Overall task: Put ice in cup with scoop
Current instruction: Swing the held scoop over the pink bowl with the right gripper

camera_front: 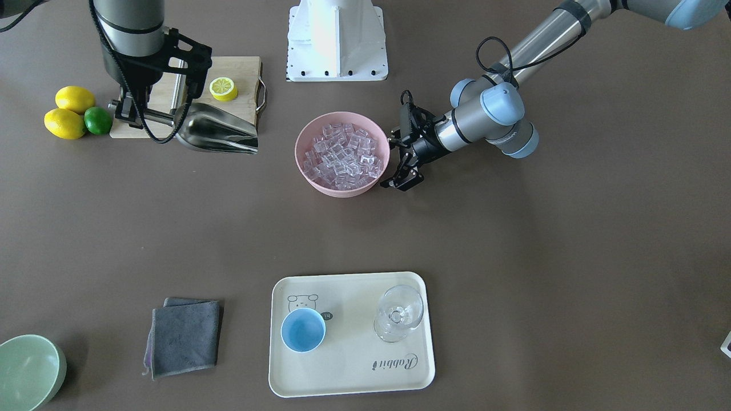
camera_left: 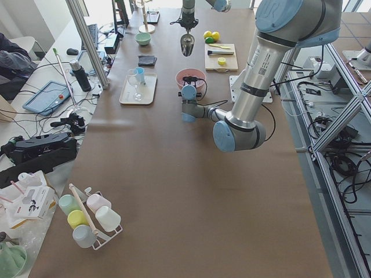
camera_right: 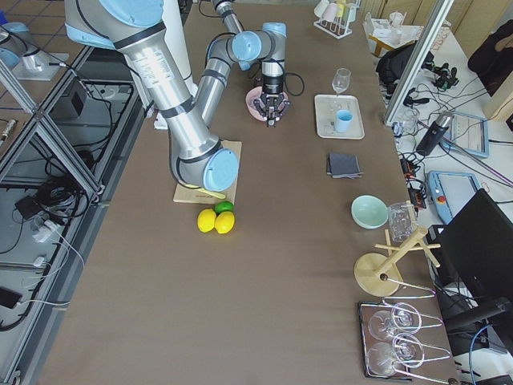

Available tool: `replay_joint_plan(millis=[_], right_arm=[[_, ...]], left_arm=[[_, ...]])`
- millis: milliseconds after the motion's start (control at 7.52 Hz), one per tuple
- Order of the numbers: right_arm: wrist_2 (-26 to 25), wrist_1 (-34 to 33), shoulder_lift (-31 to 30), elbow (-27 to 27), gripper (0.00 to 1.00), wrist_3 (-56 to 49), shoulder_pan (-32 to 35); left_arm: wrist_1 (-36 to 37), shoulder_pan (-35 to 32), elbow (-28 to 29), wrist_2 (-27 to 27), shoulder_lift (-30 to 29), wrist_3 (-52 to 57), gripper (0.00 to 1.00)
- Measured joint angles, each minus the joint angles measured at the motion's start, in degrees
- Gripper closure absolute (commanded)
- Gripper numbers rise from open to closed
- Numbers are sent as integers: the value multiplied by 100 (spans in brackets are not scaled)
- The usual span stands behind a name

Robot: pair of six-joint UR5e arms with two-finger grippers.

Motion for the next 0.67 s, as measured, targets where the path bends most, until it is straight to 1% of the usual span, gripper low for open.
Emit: replay_joint_plan(millis=[266,399,665], right_arm=[[-300,-569,956,-778,100,-160,-327],[-427,-799,1275,-1005,100,-213,-443],[-602,-1014,1590,-1351,100,-245,-624]], left_arm=[[50,43,1,-1,-13,-31,2],[72,62,1,0,-17,-33,2],[92,76,1,3,-25,-35,2]])
